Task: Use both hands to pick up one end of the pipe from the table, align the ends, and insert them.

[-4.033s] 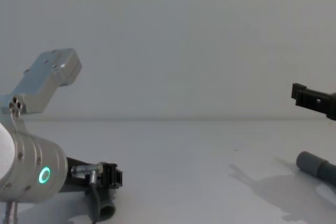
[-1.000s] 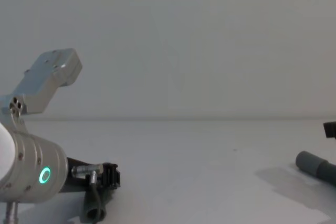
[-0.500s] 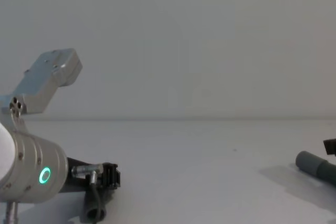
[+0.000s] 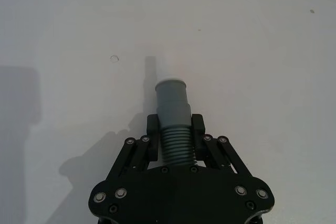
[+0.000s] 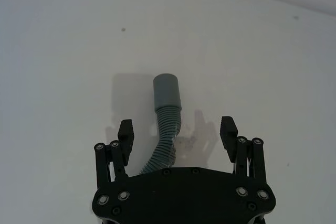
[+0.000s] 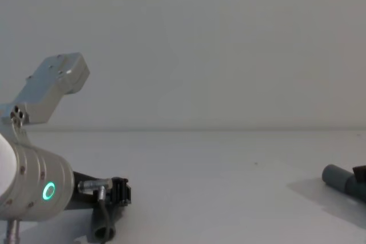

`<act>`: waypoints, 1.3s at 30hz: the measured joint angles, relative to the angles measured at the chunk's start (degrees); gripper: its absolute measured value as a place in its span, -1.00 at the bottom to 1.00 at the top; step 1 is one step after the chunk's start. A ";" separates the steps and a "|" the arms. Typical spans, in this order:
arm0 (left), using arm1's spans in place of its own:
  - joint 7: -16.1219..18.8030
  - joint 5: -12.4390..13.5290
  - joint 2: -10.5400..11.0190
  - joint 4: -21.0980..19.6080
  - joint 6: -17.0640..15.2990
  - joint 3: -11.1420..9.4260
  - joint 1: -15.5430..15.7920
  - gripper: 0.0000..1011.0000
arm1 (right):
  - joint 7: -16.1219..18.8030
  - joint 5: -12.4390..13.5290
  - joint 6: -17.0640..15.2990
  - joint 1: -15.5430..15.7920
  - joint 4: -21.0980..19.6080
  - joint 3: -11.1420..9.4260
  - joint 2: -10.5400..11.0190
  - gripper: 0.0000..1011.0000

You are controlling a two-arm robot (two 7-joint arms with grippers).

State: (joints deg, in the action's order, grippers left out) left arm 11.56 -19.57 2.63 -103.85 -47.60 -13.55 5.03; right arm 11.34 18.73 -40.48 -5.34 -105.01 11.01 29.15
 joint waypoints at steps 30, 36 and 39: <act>0.00 0.00 0.00 0.00 0.00 0.00 0.00 -0.34 | -0.54 -0.92 -5.63 -2.46 3.12 0.85 -3.09 0.98; 0.00 0.00 0.00 0.00 0.00 0.00 0.00 -0.34 | -0.76 -1.14 -6.37 -2.83 3.51 1.00 -3.74 0.98; 0.00 0.00 0.00 0.00 0.00 0.00 0.00 -0.34 | -0.85 -1.23 -6.88 -3.04 3.73 1.04 -4.21 0.98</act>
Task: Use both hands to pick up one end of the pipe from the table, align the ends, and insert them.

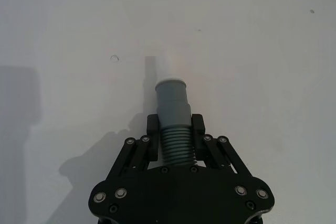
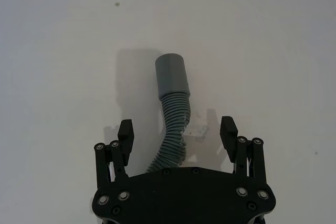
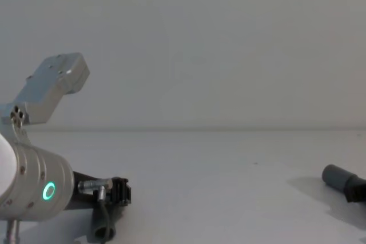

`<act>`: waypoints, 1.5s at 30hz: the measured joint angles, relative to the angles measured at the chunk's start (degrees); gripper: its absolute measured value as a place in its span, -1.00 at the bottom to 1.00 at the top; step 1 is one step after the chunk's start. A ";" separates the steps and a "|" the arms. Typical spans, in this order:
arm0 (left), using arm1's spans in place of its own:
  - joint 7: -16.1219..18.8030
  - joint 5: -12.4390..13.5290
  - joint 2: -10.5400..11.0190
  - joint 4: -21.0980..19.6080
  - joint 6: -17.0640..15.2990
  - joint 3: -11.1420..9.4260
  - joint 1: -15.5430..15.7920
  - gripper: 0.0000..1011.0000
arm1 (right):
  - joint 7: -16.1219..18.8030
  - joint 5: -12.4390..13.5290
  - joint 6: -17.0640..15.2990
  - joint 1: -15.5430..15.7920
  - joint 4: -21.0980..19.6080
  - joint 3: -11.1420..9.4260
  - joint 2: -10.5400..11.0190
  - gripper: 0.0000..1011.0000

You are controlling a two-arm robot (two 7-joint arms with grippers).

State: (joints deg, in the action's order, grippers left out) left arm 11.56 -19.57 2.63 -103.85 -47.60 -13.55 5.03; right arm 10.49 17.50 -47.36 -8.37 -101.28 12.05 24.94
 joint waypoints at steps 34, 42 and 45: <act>0.00 0.00 0.00 0.00 0.00 0.00 0.00 -0.34 | -0.43 -0.19 -2.63 -0.60 0.66 -0.35 -1.83 0.18; 0.00 0.00 0.00 0.00 0.00 0.00 0.00 -0.34 | -0.44 -0.20 -2.70 -0.64 0.68 -0.37 -1.87 -0.36; 0.00 0.00 0.00 0.00 0.00 0.00 0.00 -0.34 | -0.44 -0.19 -2.71 -0.64 0.68 -0.37 -1.90 -0.53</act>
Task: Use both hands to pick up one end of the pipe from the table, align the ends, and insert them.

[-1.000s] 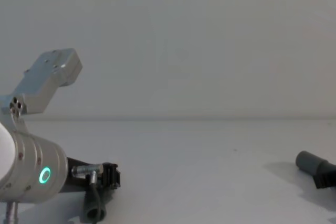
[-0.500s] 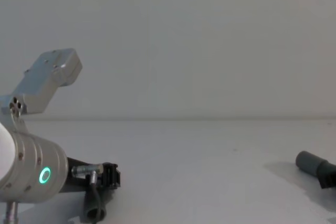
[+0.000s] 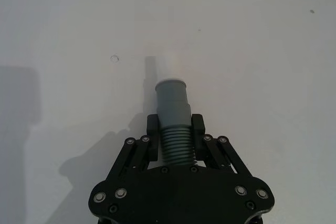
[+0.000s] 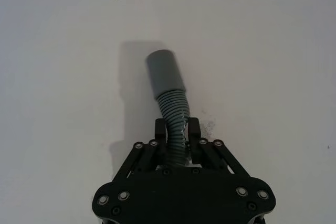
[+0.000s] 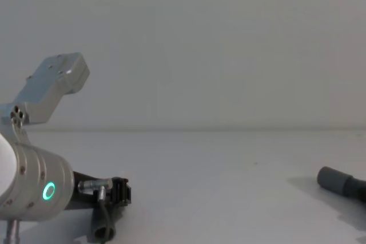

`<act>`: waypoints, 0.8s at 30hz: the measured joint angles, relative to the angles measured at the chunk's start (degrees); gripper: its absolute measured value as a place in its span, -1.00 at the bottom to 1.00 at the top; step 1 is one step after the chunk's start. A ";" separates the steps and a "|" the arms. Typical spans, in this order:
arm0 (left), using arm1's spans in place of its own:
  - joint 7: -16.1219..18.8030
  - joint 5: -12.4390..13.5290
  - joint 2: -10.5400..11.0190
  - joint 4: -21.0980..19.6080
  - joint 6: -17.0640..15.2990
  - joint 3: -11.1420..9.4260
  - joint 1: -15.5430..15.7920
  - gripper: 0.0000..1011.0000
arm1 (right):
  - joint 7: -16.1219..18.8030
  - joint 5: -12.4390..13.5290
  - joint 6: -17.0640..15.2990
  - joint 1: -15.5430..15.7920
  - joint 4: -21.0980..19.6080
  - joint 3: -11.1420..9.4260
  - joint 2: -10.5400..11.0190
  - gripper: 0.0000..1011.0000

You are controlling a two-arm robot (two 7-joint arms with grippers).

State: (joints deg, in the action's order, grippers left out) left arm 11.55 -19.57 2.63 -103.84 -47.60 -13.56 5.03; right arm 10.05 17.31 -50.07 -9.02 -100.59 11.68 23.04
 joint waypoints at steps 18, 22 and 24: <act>-1.27 0.71 1.21 0.38 -0.26 -0.93 1.35 -0.34 | 0.14 0.03 0.20 0.08 0.00 -0.19 -0.08 -0.88; -2.29 1.14 2.25 0.31 -0.11 -1.50 2.17 -0.34 | 0.73 0.18 1.18 0.31 -0.07 -0.55 0.04 -0.88; -3.11 1.44 3.04 -0.01 0.23 -1.84 2.69 -0.34 | 1.25 0.29 1.99 0.55 -0.26 -0.83 0.27 -0.88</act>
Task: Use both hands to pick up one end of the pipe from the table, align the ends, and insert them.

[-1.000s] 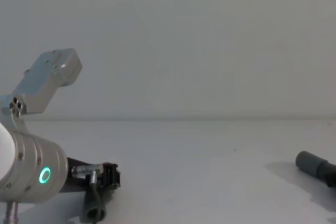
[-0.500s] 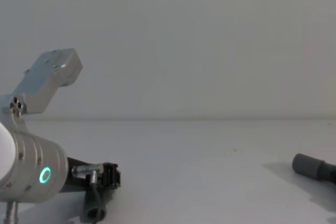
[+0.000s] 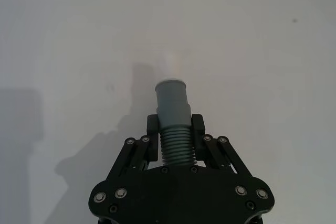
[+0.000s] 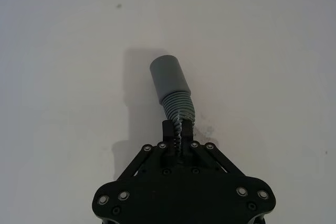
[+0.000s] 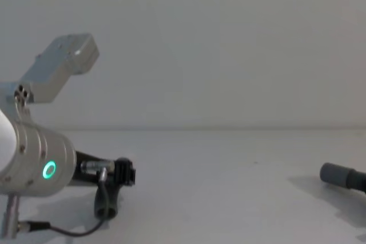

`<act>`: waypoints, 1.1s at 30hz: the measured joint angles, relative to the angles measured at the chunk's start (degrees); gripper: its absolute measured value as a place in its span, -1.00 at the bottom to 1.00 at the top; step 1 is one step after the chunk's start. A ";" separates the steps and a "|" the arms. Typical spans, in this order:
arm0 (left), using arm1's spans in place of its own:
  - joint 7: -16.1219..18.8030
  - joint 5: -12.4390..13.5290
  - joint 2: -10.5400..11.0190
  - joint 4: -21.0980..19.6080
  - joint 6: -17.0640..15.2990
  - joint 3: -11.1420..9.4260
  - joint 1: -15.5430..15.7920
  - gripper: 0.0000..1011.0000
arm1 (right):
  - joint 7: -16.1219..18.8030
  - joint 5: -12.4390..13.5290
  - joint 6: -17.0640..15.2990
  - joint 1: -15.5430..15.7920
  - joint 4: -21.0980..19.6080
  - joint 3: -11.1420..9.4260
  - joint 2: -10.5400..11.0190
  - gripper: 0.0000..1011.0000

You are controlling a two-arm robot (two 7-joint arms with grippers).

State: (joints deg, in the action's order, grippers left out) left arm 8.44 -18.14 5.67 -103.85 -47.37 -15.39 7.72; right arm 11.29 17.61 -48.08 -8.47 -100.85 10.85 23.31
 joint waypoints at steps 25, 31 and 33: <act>-15.72 -0.46 11.91 -5.30 4.86 -2.55 2.57 -0.34 | 14.18 3.14 16.36 6.62 -5.99 -2.51 9.65 -0.90; -21.82 -2.20 15.60 -5.51 5.09 -3.15 3.78 -0.34 | 18.23 3.62 21.58 8.90 -6.78 -2.97 12.61 -0.90; -23.16 -2.60 16.30 -5.49 5.09 -3.35 4.12 -0.34 | 19.28 3.67 23.13 9.41 -6.90 -3.06 13.24 -0.91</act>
State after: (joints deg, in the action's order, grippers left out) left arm -14.72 -20.74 21.97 -109.34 -42.28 -18.74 11.84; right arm 30.57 21.28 -24.96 0.94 -107.75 7.79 36.55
